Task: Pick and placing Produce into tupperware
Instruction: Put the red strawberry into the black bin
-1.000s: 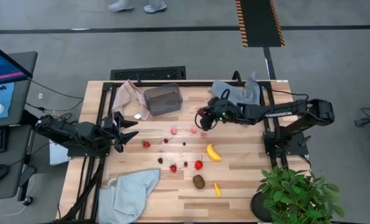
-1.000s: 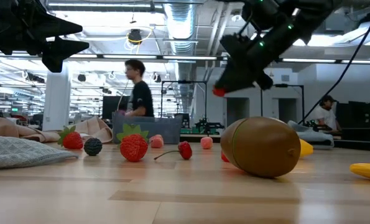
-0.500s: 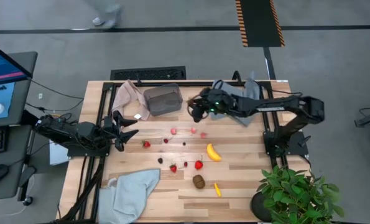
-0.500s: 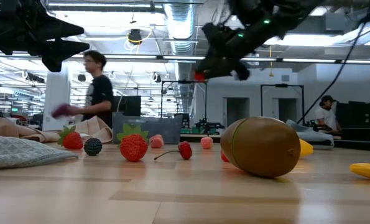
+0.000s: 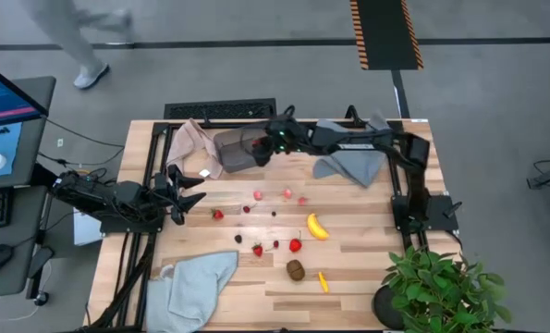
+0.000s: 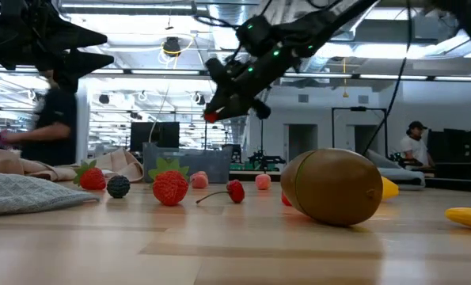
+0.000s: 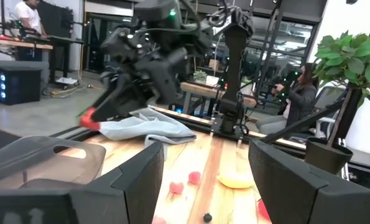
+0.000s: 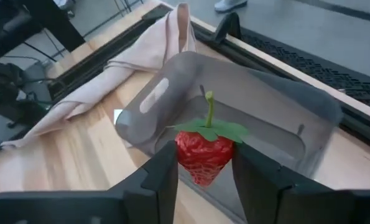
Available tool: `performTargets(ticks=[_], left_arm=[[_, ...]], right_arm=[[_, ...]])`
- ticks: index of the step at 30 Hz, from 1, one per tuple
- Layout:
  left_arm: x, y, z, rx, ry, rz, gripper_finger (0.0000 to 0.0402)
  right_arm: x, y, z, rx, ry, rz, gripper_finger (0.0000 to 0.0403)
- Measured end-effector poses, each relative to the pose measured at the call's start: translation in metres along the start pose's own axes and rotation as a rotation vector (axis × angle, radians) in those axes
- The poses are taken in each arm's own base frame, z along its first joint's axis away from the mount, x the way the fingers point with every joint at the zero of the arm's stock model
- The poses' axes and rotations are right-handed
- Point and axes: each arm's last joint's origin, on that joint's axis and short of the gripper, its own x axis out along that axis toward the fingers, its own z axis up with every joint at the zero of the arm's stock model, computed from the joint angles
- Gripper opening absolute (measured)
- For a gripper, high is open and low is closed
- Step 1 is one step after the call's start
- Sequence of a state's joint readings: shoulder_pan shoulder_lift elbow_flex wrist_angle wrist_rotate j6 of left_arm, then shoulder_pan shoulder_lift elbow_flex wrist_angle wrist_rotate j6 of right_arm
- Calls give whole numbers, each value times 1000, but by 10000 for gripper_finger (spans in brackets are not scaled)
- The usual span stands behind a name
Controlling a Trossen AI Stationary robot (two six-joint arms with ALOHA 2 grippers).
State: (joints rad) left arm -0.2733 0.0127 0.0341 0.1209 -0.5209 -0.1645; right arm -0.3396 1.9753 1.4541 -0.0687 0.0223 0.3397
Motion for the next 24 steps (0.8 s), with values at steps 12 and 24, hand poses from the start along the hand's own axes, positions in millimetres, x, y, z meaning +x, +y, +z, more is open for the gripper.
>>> performTargets(ticks=[12, 24], left_arm=[[0, 0, 0, -12, 5, 0, 226], [0, 1, -3, 2, 30, 5, 226]], right_arm=[[27, -6, 6, -21, 47, 21, 214], [-12, 10, 27, -85, 26, 47, 249]])
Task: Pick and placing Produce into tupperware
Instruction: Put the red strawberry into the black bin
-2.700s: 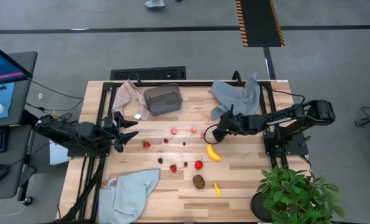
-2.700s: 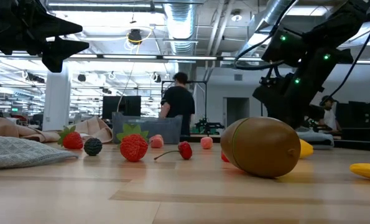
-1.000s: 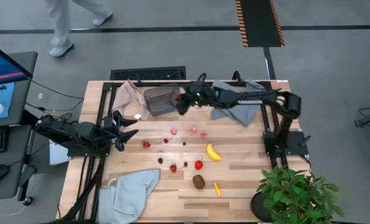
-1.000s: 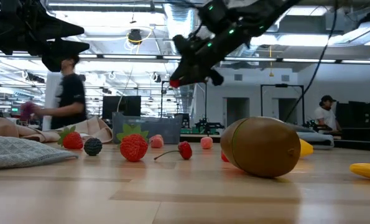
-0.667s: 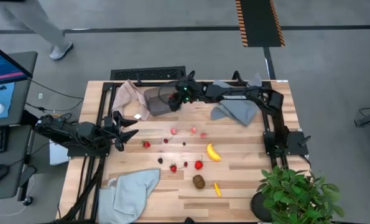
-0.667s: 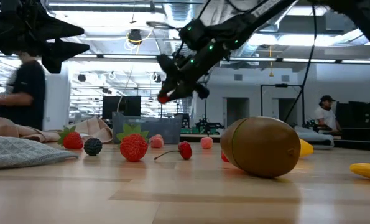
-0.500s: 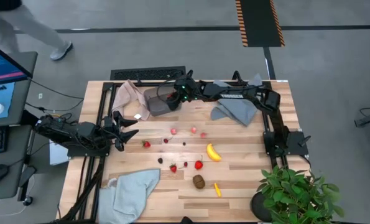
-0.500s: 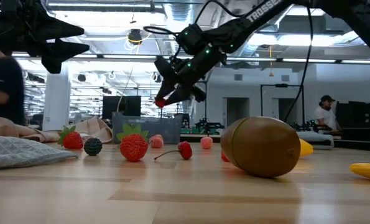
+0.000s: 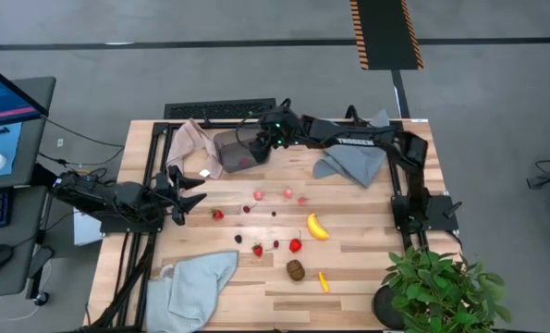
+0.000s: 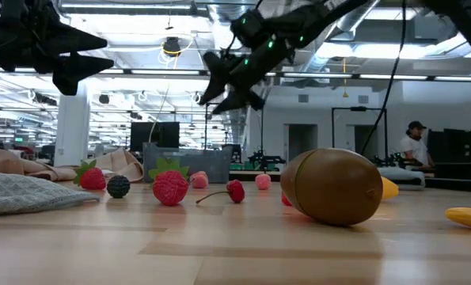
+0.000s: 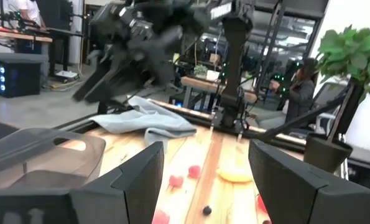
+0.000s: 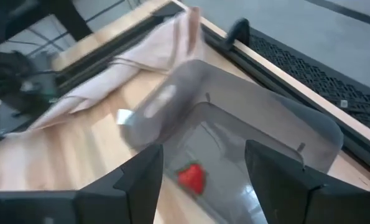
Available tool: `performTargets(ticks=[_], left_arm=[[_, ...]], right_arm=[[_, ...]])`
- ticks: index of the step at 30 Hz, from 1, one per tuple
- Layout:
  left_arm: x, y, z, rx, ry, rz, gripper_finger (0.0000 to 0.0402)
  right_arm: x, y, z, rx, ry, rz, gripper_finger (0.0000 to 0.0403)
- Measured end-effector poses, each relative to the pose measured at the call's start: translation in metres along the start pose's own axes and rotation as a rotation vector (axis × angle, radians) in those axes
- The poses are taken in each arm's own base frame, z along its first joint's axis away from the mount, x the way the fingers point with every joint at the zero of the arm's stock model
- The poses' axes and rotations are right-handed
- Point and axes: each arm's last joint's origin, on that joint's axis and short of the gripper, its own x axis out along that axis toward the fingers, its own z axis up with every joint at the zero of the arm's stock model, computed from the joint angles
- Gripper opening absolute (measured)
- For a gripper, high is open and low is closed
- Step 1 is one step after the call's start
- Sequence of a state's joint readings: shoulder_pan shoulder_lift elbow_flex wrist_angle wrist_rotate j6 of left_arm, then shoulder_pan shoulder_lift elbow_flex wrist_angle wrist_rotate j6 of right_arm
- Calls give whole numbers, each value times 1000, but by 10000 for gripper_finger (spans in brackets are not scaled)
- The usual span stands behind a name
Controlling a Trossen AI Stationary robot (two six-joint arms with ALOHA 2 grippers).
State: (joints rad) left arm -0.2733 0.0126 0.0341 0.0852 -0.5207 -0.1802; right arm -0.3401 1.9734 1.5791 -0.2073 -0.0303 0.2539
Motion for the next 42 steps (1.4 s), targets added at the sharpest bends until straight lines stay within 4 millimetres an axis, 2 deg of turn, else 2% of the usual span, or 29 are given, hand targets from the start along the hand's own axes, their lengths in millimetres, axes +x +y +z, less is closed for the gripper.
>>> performTargets(ticks=[3, 12, 16, 23, 27, 33, 36, 39, 42], left_arm=[[0, 1, -4, 20, 34, 6, 226], [2, 0, -9, 44, 96, 16, 226], [5, 0, -16, 49, 154, 41, 226], [8, 2, -28, 101, 401, 149, 226], [9, 0, -28, 102, 452, 153, 226], [9, 1, -36, 122, 544, 138, 226], [9, 1, -39, 117, 584, 132, 226], [9, 1, -43, 127, 622, 139, 226], [11, 1, -46, 145, 647, 153, 226]], right_arm=[[-18, 16, 4, -43, 11, 25, 249], [-70, 72, -5, -181, 115, 113, 249], [-96, 88, -11, -249, 172, 139, 249], [-133, 120, -23, -308, 219, 210, 249], [-153, 146, -31, -414, 192, 294, 249], [-186, 186, -50, -546, 168, 430, 249], [-202, 202, -66, -585, 157, 495, 249], [-216, 211, -86, -591, 140, 502, 249], [-232, 211, -108, -568, 119, 434, 249]])
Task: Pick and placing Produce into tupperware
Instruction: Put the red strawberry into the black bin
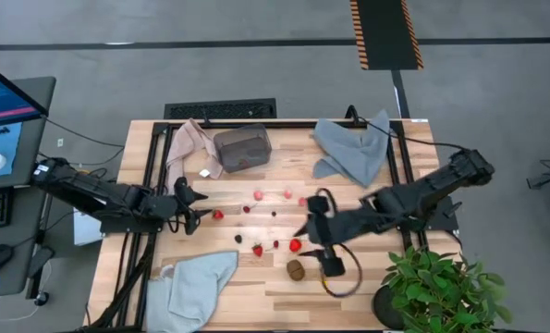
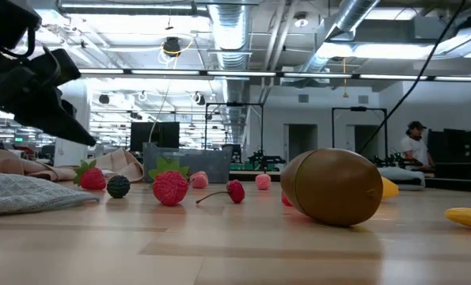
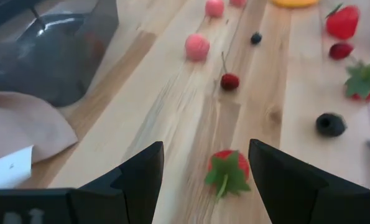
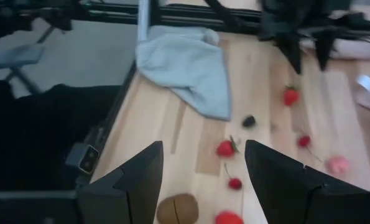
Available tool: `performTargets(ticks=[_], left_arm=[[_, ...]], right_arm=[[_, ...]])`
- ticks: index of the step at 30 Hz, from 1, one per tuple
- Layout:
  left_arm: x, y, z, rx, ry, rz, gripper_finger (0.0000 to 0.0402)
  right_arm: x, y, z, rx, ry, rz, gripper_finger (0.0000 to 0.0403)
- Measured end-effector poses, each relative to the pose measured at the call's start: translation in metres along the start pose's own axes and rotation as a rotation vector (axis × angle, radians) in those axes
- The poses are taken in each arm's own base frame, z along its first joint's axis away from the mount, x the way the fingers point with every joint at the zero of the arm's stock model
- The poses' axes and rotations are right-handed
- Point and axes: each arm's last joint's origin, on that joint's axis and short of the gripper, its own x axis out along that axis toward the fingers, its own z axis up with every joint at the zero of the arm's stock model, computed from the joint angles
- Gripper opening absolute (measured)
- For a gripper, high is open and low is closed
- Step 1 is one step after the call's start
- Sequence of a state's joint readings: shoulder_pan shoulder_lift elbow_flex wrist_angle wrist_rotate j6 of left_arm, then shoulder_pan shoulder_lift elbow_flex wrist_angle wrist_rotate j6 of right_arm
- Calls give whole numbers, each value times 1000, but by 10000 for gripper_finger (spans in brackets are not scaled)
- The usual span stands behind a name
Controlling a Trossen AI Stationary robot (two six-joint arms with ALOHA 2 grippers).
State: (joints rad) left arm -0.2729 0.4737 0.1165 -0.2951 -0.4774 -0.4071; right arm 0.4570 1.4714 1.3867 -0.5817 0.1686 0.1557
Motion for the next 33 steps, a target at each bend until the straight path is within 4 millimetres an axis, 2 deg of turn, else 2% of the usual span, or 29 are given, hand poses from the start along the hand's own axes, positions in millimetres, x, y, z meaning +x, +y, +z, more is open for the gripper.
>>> performTargets(ticks=[5, 14, 19, 22, 28, 33], left_arm=[[4, -2, -1, 57, 15, 13, 226], [12, -8, 3, 131, -7, -2, 244], [13, -13, 9, 99, -49, -67, 245], [14, -13, 8, 102, -35, -70, 245], [15, -9, -3, 130, 67, -28, 245], [16, -9, -4, 134, 85, -20, 245]], right_arm=[[-21, 22, -37, 69, -39, -123, 249], [-64, 56, -92, 143, -217, -87, 249], [-80, 62, -110, 323, -292, -115, 249], [-85, 66, -118, 365, -315, -128, 249], [-91, 72, -127, 315, -313, -145, 249], [-91, 72, -128, 307, -317, -158, 249]])
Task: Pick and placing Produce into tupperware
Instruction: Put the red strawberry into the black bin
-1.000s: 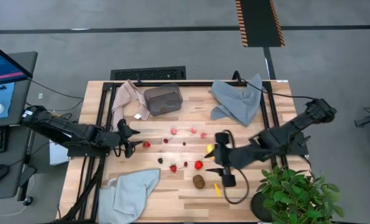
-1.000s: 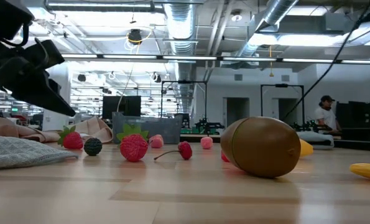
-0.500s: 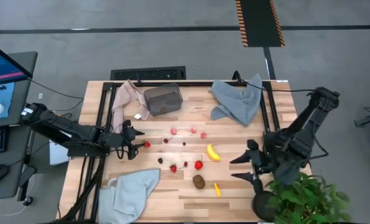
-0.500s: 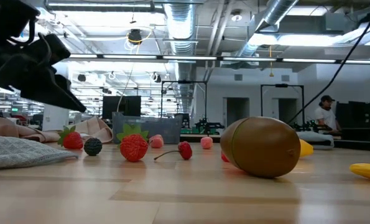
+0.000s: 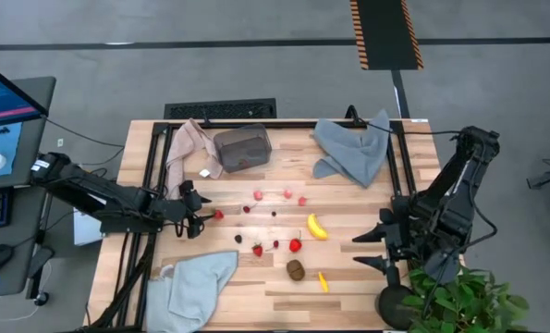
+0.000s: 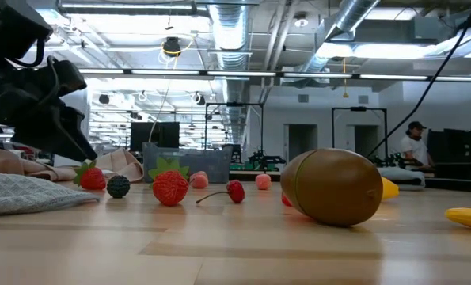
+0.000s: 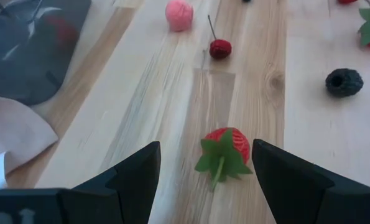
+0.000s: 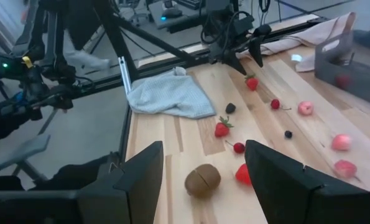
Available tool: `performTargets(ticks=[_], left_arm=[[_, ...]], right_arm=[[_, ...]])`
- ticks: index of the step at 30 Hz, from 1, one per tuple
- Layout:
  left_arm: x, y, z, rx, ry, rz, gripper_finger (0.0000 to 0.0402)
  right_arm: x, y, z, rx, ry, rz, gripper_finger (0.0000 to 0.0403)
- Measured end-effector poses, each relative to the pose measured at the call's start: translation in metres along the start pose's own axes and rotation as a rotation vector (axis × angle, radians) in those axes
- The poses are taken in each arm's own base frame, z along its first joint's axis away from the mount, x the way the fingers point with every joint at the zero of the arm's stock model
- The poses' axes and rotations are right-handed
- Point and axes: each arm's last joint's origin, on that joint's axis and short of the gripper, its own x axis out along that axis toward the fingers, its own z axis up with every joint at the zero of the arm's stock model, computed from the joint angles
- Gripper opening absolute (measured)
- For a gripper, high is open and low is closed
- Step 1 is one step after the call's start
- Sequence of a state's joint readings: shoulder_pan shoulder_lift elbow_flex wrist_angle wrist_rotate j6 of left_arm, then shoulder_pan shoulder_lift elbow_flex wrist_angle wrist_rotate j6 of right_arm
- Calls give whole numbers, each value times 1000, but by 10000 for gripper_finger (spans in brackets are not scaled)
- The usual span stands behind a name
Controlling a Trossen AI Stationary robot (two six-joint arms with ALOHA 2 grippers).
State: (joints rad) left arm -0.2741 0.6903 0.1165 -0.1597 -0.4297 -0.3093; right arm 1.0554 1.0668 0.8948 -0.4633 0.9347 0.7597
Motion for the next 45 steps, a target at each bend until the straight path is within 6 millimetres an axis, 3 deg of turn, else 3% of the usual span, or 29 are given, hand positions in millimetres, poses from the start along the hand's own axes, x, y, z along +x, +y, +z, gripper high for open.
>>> performTargets(ticks=[29, 35, 45], left_arm=[[11, -4, -9, -56, 118, -13, 245], [11, -7, -9, -262, 152, -92, 245], [12, -5, -6, -577, 89, 4, 245]], right_arm=[[0, -1, -1, -21, 0, -14, 249], [0, -1, -1, -16, 1, -14, 249], [8, 4, -8, -45, 17, -35, 249]])
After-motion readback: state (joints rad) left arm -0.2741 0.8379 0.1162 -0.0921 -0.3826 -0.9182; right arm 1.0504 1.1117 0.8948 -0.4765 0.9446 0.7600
